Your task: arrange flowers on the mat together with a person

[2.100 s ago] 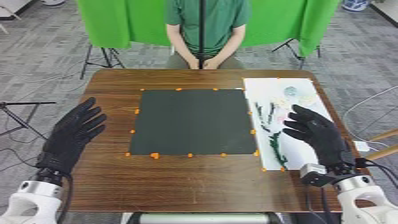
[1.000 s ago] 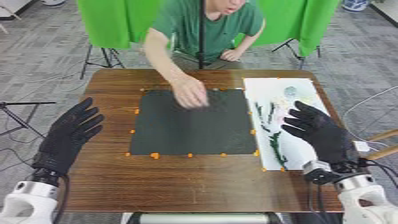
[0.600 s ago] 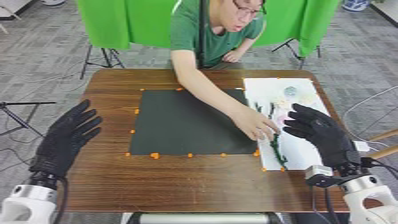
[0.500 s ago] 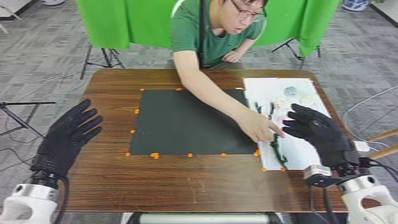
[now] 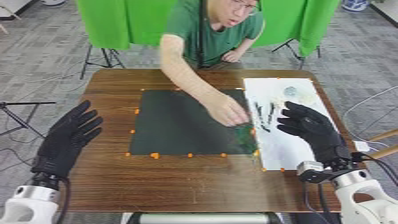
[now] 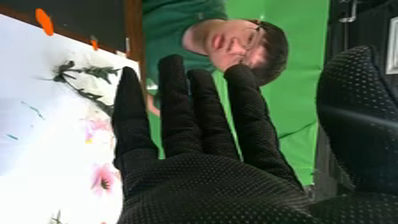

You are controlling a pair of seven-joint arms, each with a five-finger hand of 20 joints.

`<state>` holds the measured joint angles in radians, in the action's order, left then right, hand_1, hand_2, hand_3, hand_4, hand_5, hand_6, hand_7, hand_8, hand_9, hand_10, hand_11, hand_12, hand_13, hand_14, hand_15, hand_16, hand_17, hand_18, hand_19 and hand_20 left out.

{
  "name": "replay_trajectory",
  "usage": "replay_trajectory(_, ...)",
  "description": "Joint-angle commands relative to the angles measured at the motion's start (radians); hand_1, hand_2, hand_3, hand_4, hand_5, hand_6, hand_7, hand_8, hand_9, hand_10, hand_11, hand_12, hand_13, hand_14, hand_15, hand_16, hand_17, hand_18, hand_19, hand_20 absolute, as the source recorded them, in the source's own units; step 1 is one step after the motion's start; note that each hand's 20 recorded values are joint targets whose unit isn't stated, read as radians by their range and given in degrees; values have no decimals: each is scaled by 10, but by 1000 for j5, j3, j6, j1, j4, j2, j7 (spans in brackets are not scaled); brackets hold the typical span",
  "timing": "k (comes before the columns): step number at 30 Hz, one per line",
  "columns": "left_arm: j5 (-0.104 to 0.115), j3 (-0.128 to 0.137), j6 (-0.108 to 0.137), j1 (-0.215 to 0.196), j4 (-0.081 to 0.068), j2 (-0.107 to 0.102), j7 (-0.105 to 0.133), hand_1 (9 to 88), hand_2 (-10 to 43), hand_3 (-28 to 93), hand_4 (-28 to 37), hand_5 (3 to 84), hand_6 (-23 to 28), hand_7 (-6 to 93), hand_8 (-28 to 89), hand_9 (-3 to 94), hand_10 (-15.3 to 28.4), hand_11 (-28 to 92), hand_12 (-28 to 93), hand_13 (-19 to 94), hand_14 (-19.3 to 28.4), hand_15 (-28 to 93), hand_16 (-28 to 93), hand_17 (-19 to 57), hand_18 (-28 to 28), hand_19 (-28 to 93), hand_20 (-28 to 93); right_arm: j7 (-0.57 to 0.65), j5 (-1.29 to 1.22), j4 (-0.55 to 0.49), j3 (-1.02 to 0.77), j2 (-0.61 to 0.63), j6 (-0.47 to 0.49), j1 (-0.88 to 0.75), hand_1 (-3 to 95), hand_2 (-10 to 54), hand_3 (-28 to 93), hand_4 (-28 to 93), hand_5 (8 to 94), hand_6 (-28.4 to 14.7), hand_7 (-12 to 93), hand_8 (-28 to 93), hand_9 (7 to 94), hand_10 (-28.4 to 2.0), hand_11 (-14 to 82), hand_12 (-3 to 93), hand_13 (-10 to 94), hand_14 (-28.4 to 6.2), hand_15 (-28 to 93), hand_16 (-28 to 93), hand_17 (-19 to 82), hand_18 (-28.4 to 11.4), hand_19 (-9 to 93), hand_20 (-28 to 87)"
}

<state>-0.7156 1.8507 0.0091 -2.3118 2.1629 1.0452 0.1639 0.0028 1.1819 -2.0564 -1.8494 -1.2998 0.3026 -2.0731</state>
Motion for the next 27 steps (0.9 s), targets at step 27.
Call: replay_trajectory(27,8,19,11,-2,-5,-3,-14,309,-66,671,-263,313,34,148,-82,268,107,170,192,222,133,246,37,-85,212,420,98,-3,14,4,27,-13,5,-1,198,-8,824,-241,386,-33,172,-86,389,-136,74,242,364,-115,169,330,123,-207,373,236)
